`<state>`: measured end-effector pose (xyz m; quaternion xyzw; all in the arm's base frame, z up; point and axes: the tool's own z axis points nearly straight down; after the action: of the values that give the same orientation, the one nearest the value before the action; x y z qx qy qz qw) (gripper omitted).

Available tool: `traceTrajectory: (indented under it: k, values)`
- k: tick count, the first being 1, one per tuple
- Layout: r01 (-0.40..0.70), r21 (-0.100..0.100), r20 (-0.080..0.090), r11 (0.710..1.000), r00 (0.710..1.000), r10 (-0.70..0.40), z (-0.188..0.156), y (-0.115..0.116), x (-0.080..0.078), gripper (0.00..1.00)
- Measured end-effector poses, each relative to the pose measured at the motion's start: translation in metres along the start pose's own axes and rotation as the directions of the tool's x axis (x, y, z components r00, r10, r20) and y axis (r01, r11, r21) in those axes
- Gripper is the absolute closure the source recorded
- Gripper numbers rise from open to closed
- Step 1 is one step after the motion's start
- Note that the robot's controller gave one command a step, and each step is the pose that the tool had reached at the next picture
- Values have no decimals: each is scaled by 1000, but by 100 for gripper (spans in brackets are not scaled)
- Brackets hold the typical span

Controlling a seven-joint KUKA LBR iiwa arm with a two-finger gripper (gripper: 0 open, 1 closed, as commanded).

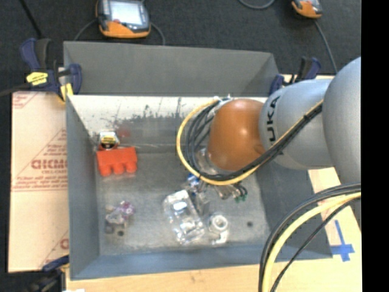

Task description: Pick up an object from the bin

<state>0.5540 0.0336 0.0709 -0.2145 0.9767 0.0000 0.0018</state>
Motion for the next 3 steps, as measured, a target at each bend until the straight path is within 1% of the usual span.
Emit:
traceTrajectory:
  k: [1, 2, 3]
  values:
    - [-1, -1, -1, 1000, 1000, 1, 0, 0, 0, 0]
    - [-2, -1, 0, 1000, 1000, 2, 0, 0, 0, 100]
    - [-27, 4, 7, 1000, 1000, 27, -80, 0, 10, 100]
